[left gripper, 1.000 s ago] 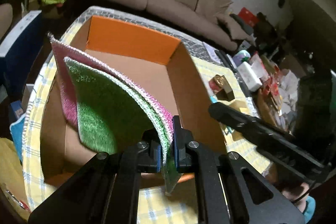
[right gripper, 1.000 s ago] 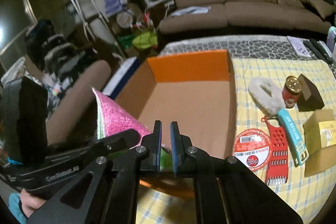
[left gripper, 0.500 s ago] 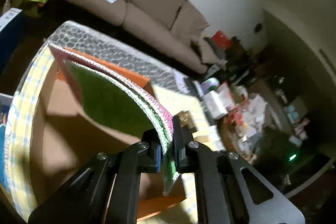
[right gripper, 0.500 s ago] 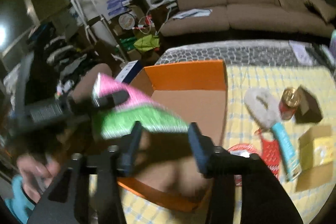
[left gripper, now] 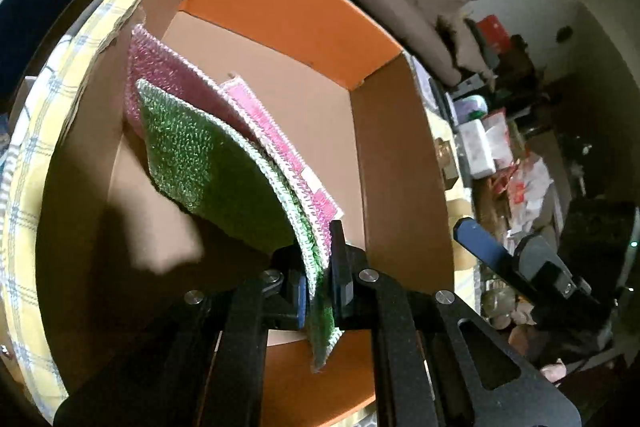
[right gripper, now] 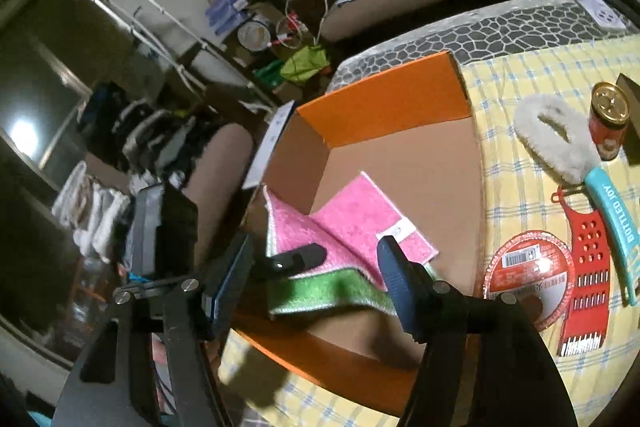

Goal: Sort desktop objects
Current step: 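Lift the pads with the left tool and carry them over the orange box, then lower the pads into the box and open the left tool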

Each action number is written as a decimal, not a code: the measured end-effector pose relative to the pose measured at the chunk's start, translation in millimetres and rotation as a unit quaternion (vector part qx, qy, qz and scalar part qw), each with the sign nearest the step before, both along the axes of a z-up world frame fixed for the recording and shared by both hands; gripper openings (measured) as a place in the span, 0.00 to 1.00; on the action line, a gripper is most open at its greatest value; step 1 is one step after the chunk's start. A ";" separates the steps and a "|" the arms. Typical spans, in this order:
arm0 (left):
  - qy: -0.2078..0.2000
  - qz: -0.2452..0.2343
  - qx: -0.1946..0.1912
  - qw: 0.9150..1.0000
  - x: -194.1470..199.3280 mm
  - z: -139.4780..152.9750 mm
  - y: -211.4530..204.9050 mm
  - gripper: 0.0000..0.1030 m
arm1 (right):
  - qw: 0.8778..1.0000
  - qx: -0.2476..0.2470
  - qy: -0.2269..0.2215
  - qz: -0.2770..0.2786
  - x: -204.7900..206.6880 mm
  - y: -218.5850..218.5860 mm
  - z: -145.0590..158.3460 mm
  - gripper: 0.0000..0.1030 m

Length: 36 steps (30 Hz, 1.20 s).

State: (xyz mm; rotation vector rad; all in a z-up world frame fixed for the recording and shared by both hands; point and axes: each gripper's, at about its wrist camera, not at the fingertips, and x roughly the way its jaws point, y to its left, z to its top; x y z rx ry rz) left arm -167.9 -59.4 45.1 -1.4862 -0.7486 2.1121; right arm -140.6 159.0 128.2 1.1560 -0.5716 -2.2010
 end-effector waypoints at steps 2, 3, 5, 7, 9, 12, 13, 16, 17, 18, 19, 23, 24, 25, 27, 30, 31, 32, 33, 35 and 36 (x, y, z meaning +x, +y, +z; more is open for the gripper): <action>0.000 -0.001 -0.008 1.000 1.5 0.6 1.3 0.08 | 1.000 0.019 0.001 0.004 1.7 -6.2 -0.3 0.65; 0.000 -0.002 -0.013 1.000 0.7 1.3 2.1 0.08 | 1.000 0.030 0.000 0.006 2.1 -9.1 -1.1 0.65; 0.000 -0.004 -0.033 0.999 2.3 1.8 3.9 0.08 | 0.999 0.049 -0.001 0.010 3.3 -13.6 -4.7 0.65; 0.006 -0.005 -0.025 1.000 5.7 4.8 7.1 0.08 | 0.998 0.069 -0.003 0.015 4.3 -18.7 -10.2 0.65; 0.006 0.002 0.011 1.000 4.1 7.5 3.9 0.08 | 0.997 0.078 -0.006 0.024 5.4 -22.0 -14.6 0.65; 0.016 0.022 0.061 0.998 -5.0 15.4 -4.9 0.08 | 0.995 0.084 -0.009 0.048 7.4 -28.7 -16.3 0.57; 0.021 0.027 0.076 0.997 -7.6 19.0 -7.3 0.08 | 0.995 0.085 -0.011 0.056 8.8 -30.4 -16.9 0.57; 0.041 0.037 0.125 0.991 -11.7 28.9 -13.2 0.08 | 0.995 0.037 -0.039 0.079 11.0 -32.1 -22.6 0.49; 0.044 0.037 0.134 0.989 -13.3 29.9 -14.7 0.08 | 0.994 -0.005 -0.062 0.085 9.7 -29.9 -27.7 0.48; 0.047 0.036 0.143 0.988 -13.9 31.6 -15.5 0.08 | 0.992 -0.047 -0.084 0.085 7.9 -26.7 -33.3 0.48; 0.047 0.034 0.151 0.987 -13.3 31.9 -15.0 0.08 | 0.987 -0.093 -0.106 0.081 5.6 -22.9 -40.0 0.48; 0.026 0.034 0.175 0.984 -13.0 23.2 -16.5 0.08 | 0.964 -0.220 -0.142 0.040 -2.7 -6.7 -56.9 0.48; 0.020 0.035 0.190 0.981 -13.1 20.4 -17.0 0.08 | 0.958 -0.243 -0.147 0.025 -4.3 -1.6 -60.6 0.48; 0.016 0.034 0.199 0.979 -12.4 18.3 -17.2 0.08 | 0.953 -0.263 -0.152 0.011 -5.6 3.2 -64.5 0.48; 0.013 0.028 0.206 0.978 -13.3 18.6 -14.0 0.08 | 0.941 -0.296 -0.161 -0.019 -8.3 12.3 -73.2 0.48; 0.011 0.012 0.210 0.977 -13.2 22.5 -6.4 0.08 | 0.935 -0.309 -0.165 -0.059 -12.7 23.5 -82.5 0.48; 0.012 0.007 0.211 0.977 -13.6 24.2 -3.2 0.08 | 0.933 -0.312 -0.166 -0.071 -13.7 28.2 -84.4 0.48; 0.014 0.000 0.209 0.978 -13.2 26.6 -4.5 0.08 | 0.931 -0.316 -0.165 -0.077 -15.2 32.9 -85.0 0.47; 0.016 -0.005 0.204 0.979 -13.4 29.1 -3.2 0.08 | 0.930 -0.319 -0.164 -0.083 -17.8 37.4 -84.5 0.45; 0.022 -0.012 0.193 0.981 -13.5 34.4 -3.1 0.08 | 0.935 -0.305 -0.156 -0.095 -21.8 44.1 -80.4 0.41; 0.024 -0.014 0.189 0.982 -12.9 36.1 -3.0 0.08 | 0.939 -0.293 -0.150 -0.100 -23.9 45.9 -77.1 0.34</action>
